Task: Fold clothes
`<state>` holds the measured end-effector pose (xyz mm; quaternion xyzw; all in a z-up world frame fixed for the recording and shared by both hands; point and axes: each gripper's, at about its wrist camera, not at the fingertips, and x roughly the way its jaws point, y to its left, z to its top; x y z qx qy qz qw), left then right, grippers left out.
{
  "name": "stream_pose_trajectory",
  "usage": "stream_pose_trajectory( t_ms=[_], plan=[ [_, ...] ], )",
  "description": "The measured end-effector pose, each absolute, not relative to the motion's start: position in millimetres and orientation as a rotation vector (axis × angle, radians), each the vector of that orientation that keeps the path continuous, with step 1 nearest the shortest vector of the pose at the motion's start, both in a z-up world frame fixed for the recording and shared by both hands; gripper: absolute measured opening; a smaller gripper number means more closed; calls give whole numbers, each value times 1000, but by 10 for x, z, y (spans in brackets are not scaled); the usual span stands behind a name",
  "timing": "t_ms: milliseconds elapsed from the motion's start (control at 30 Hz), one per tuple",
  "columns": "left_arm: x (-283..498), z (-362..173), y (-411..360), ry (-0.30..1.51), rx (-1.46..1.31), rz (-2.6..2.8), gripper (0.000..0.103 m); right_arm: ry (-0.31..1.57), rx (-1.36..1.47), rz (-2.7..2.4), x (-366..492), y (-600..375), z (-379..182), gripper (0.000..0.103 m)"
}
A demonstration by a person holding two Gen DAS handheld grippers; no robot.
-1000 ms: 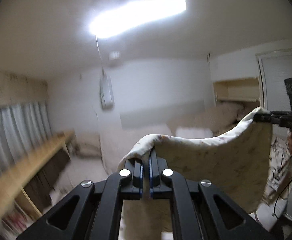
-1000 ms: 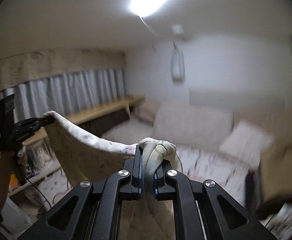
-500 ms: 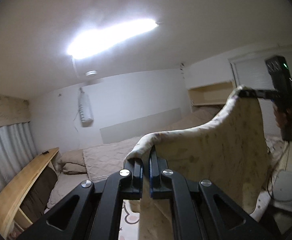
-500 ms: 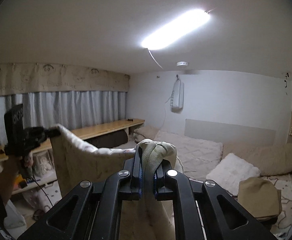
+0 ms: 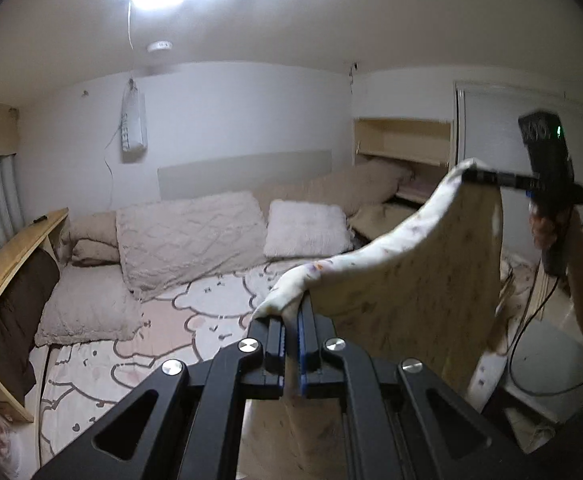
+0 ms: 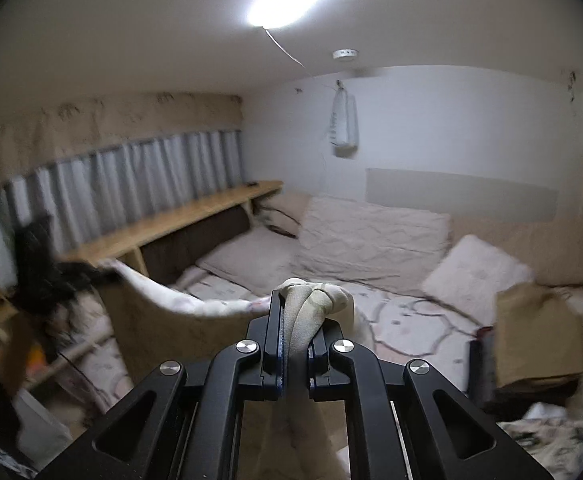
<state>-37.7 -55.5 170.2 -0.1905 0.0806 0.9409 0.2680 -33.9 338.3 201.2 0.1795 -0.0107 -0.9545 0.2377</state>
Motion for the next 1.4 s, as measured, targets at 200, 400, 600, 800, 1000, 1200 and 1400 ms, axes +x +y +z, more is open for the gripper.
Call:
stream_pose_trajectory(
  t_ms=[200, 400, 600, 800, 1000, 1200, 1400],
  plan=[
    [-256, 1539, -439, 352, -496, 2593, 5, -6, 525, -2620, -362, 3297, 1930, 8],
    [-138, 1750, -549, 315, -421, 2627, 5, 54, 485, -2620, -181, 3215, 2026, 8],
    [-233, 2066, -606, 337, -346, 2656, 5, 95, 427, -2619, -117, 3195, 2199, 8],
    [-787, 1971, -542, 316, -423, 2692, 5, 125, 508, -2641, -566, 3155, 2123, 8],
    [-1498, 1716, -368, 354, -480, 2746, 5, 128, 588, -2683, -1261, 3183, 1932, 8],
    [-1913, 2072, -200, 503, -329, 2836, 5, 187, 501, -2744, -1692, 3176, 2254, 8],
    [-1391, 2193, -227, 785, -92, 2771, 5, 297, 326, -2745, -1380, 3145, 2546, 8]
  ],
)
